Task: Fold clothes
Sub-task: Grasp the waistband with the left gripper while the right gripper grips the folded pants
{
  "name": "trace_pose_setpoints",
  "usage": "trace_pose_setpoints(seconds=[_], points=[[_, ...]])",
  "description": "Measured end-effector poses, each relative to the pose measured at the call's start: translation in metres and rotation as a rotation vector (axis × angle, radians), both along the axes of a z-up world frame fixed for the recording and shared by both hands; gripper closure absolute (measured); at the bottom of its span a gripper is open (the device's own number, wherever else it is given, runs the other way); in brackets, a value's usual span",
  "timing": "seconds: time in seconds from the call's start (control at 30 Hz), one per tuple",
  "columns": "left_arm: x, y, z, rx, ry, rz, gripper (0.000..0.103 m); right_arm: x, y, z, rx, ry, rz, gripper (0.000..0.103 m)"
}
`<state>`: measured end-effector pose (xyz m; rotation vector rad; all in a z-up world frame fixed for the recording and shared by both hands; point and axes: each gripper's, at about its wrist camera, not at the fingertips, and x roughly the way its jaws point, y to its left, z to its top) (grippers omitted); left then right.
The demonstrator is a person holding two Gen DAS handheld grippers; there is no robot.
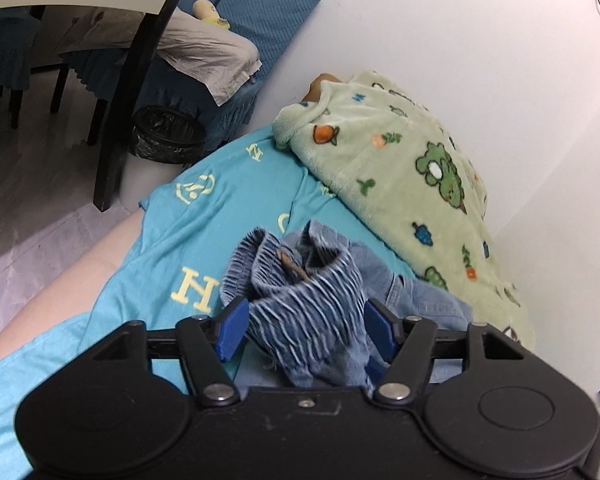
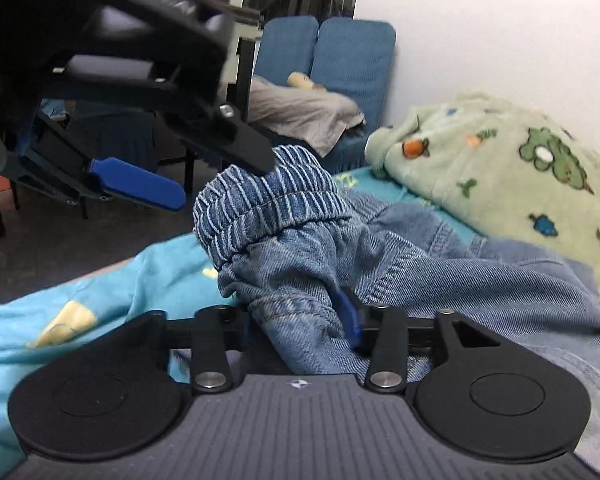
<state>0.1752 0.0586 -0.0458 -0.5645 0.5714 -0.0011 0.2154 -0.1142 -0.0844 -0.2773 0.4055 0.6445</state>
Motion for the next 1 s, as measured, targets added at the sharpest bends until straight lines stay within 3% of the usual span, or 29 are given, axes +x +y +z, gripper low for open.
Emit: trace_pose_setpoints(seconds=[0.07, 0.13, 0.23, 0.37, 0.5, 0.63, 0.73, 0.87, 1.0], points=[[-0.003, -0.004, -0.003, 0.010, 0.009, -0.019, 0.040, -0.011, -0.012, -0.003, 0.032, 0.017, 0.002, 0.027], [-0.004, -0.008, -0.007, 0.009, 0.014, -0.022, 0.038, -0.024, -0.031, 0.001, 0.093, 0.045, 0.002, 0.023], [-0.006, -0.009, -0.018, -0.022, 0.008, -0.015, 0.033, -0.032, -0.073, 0.020, 0.202, 0.118, -0.040, 0.023], [-0.005, -0.012, -0.031, 0.019, 0.030, 0.013, 0.033, -0.031, -0.148, 0.038, 0.432, 0.197, -0.277, 0.022], [-0.001, -0.007, -0.047, -0.027, 0.060, 0.019, 0.033, -0.023, -0.212, 0.022, 0.719, 0.292, -0.481, 0.022], [0.004, -0.002, -0.056, -0.094, 0.069, 0.024, 0.033, -0.009, -0.238, -0.005, 0.933, 0.380, -0.563, 0.022], [0.007, 0.004, -0.065, -0.177, 0.084, 0.027, 0.033, 0.008, -0.232, -0.018, 0.960, 0.413, -0.572, 0.021], [0.014, 0.013, -0.078, -0.295, 0.118, 0.028, 0.030, 0.029, -0.222, -0.036, 0.919, 0.435, -0.599, 0.021], [0.021, 0.014, -0.086, -0.330, 0.139, 0.035, 0.028, 0.042, -0.226, -0.058, 0.954, 0.453, -0.635, 0.019]])
